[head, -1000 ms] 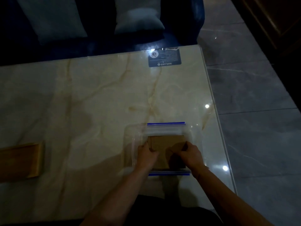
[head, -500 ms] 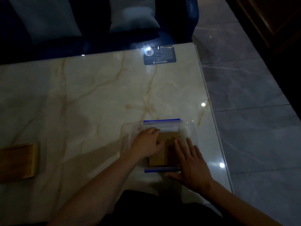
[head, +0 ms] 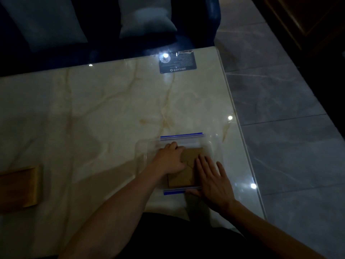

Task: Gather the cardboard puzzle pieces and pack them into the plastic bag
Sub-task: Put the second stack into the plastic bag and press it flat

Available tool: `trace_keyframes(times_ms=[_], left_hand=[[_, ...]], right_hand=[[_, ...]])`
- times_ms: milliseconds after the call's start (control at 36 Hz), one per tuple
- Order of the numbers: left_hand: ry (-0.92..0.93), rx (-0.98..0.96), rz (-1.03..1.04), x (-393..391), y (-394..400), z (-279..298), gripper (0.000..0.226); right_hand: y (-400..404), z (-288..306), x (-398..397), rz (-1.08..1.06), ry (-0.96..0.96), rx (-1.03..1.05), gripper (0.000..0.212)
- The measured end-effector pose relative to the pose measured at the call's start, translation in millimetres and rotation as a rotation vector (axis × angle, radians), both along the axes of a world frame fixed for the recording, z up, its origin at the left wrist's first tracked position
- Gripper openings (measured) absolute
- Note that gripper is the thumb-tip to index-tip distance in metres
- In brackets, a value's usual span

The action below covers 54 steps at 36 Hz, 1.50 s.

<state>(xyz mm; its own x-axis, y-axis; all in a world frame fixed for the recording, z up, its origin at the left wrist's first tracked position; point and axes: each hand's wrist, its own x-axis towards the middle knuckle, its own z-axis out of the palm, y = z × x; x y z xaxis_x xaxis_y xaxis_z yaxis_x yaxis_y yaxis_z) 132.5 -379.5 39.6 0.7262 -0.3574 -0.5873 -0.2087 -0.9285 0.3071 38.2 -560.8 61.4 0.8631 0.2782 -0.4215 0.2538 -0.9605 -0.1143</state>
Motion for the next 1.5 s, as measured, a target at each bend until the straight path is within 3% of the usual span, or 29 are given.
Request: trace_keyframes(times_ms=[250,500,917,1028,1111,1194,1278,1361,1444,1500], left_hand=[[0.019,0.083,-0.133,4,-1,4,0.076],[0.075,-0.03,-0.099,2,-23,-5,0.084],[-0.094,-0.1,-0.071,-10,-10,-10,0.088],[-0.137,-0.235,0.198,-25,0,1,0.082],[-0.118,-0.369,0.51,-48,5,10,0.078],[0.067,-0.524,0.854,-61,7,19,0.077],[0.27,-0.719,1.154,-60,8,27,0.057],[0.395,-0.709,1.257,-58,13,28,0.042],[0.398,-0.708,1.255,-58,17,27,0.011],[0.388,-0.705,1.245,-57,18,29,0.014]], right_hand=[[1,2,1,-0.009,0.0,0.0,0.102],[4,0,5,-0.001,0.022,0.026,0.097],[0,-5,6,0.035,0.035,0.057,0.101],[-6,-1,4,0.04,0.048,0.187,0.113],[-3,8,4,-0.12,0.056,0.3,0.108],[7,15,14,-0.441,0.198,0.54,0.091],[15,15,28,-0.637,0.362,0.732,0.075],[20,14,36,-0.754,0.373,0.763,0.055],[21,15,43,-0.899,0.454,0.919,0.031],[20,14,46,-0.964,0.514,0.963,0.025]])
